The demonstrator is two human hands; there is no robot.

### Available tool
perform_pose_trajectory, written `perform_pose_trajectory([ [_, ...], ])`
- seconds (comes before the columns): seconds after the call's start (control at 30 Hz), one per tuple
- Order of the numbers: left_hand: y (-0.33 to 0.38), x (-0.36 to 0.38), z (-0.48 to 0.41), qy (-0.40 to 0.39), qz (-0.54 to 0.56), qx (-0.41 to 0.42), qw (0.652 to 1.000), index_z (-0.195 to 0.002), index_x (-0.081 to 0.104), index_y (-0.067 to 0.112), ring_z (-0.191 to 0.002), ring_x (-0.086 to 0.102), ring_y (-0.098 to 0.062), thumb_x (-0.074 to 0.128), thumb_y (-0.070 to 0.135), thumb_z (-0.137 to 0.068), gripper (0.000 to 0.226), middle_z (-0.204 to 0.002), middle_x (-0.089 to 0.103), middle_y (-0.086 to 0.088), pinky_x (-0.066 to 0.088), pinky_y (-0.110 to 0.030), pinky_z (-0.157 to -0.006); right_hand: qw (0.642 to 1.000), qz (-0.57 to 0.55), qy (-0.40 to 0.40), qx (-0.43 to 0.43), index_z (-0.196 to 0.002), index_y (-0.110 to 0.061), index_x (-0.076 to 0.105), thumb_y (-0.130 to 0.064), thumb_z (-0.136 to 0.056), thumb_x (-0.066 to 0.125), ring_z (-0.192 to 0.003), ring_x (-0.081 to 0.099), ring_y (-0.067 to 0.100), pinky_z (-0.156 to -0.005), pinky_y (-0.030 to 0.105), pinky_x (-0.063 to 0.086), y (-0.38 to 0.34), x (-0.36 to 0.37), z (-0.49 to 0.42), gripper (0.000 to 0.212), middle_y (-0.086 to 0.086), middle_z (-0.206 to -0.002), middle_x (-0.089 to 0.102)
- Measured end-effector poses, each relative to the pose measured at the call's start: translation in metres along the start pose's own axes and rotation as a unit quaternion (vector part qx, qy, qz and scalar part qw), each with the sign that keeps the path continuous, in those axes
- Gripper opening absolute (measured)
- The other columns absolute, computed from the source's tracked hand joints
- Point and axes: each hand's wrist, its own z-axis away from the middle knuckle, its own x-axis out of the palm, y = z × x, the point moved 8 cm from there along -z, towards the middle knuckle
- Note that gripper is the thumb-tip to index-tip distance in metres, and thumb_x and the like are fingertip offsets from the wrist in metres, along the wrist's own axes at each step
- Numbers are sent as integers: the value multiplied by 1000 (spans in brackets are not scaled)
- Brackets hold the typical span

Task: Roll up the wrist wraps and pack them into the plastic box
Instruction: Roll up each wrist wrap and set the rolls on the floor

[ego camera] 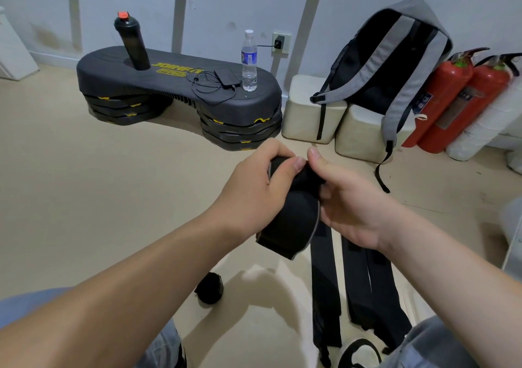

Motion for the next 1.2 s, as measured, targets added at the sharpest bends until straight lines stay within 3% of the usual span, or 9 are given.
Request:
perform_pose_trajectory([
  [0.17, 17, -3, 0, -34, -39, 92, 994, -116, 66, 21, -99, 65, -8, 64, 26, -104, 13, -103, 70, 10, 50, -22, -83, 1000, -23, 13, -7, -126, -10, 67, -42, -94, 59, -111, 74, 30, -96, 45, 60, 1, -3, 0, 46, 22, -126, 73],
  [0.3, -5, 1, 2, -45, 68, -75, 994, -115, 65, 32, -93, 70, 3, 63, 41, -104, 14, -103, 74, 13, 54, -19, -80, 994, -38, 68, -79, -124, -9, 61, -26, -91, 68, -98, 72, 32, -85, 45, 63, -2, -15, -3, 37, 23, -114, 73],
  [0.4, -28, 11, 5, -58, 153, -191, 968, -117, 68, 27, -107, 76, -15, 55, 64, -100, 43, -112, 78, 1, 60, -47, -100, 987, 49, 66, -141, -115, -13, 65, -7, -100, 63, -94, 72, 21, -82, 35, 63, -10, -15, -1, 17, 8, -101, 74],
  [0.47, -34, 15, 5, -71, 172, -225, 956, -121, 70, 26, -110, 76, -22, 51, 77, -90, 63, -115, 79, -2, 57, -54, -104, 981, 94, 58, -161, -112, -19, 66, 4, -100, 60, -94, 70, 17, -86, 32, 61, -13, -14, 1, 27, 4, -98, 73],
  [0.6, -33, 13, 5, -66, 159, -220, 960, -122, 68, 22, -108, 76, -22, 54, 70, -95, 57, -115, 78, -3, 61, -46, -95, 978, 125, 48, -159, -112, -26, 68, 9, -93, 67, -99, 68, 17, -88, 34, 59, -14, -10, 1, 39, 3, -103, 73],
  [0.77, -8, -3, 1, 8, 76, -74, 994, -111, 61, 26, -85, 66, 3, 60, 37, -107, 12, -92, 69, 14, 51, -18, -73, 992, 93, 22, -84, -141, -19, 58, -35, -96, 65, -126, 67, 29, -105, 50, 53, -8, -7, -4, 48, 14, -138, 68],
  [0.87, 10, 0, 6, -15, -53, 39, 998, -118, 56, 27, -90, 61, -6, 58, 39, -102, 20, -96, 64, 13, 48, -26, -78, 996, 84, 19, -32, -143, -19, 57, -58, -105, 50, -128, 67, 31, -114, 58, 46, -1, -7, -5, 56, 13, -137, 70],
  [0.97, 17, 1, 8, -17, -86, 89, 992, -126, 56, 24, -98, 59, -10, 58, 37, -100, 29, -108, 63, 11, 47, -27, -83, 996, 62, 45, -37, -141, -13, 57, -54, -98, 57, -124, 68, 38, -110, 58, 51, -3, -11, -4, 59, 21, -133, 70],
  [1.2, -13, 12, 9, -41, 133, -139, 980, -116, 62, 30, -92, 70, 1, 55, 56, -104, 29, -102, 72, 13, 55, -18, -78, 988, 53, 61, -129, -118, -18, 63, -23, -93, 73, -99, 71, 26, -87, 43, 61, -14, -14, 2, 27, 13, -109, 70],
])
